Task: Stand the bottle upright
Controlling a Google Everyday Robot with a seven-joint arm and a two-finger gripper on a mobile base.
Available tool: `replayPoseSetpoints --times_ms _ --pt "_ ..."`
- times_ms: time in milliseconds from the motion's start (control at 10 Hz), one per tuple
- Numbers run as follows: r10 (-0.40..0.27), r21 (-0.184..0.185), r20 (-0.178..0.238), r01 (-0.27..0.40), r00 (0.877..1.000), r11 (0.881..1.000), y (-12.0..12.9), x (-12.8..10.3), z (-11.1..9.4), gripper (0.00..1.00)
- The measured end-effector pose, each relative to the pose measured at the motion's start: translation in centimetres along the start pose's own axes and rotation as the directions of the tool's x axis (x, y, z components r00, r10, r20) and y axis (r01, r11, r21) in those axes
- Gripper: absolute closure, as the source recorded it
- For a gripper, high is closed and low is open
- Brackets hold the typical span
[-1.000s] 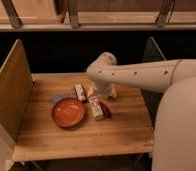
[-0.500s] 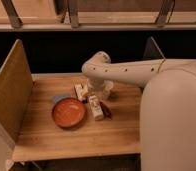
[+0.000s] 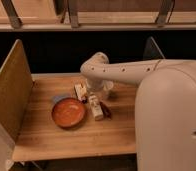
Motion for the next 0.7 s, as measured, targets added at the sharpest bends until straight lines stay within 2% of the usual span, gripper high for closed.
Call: replayPoseSetpoints --times_ms 500,700 --pt "-0.078 -0.046 -0.025 0.077 0.997 0.996 2.6 -3.0 2.4 0.2" --pt "-0.086 -0.103 -0.042 0.082 0.995 0.991 3.4 -3.9 4.2 0.2"
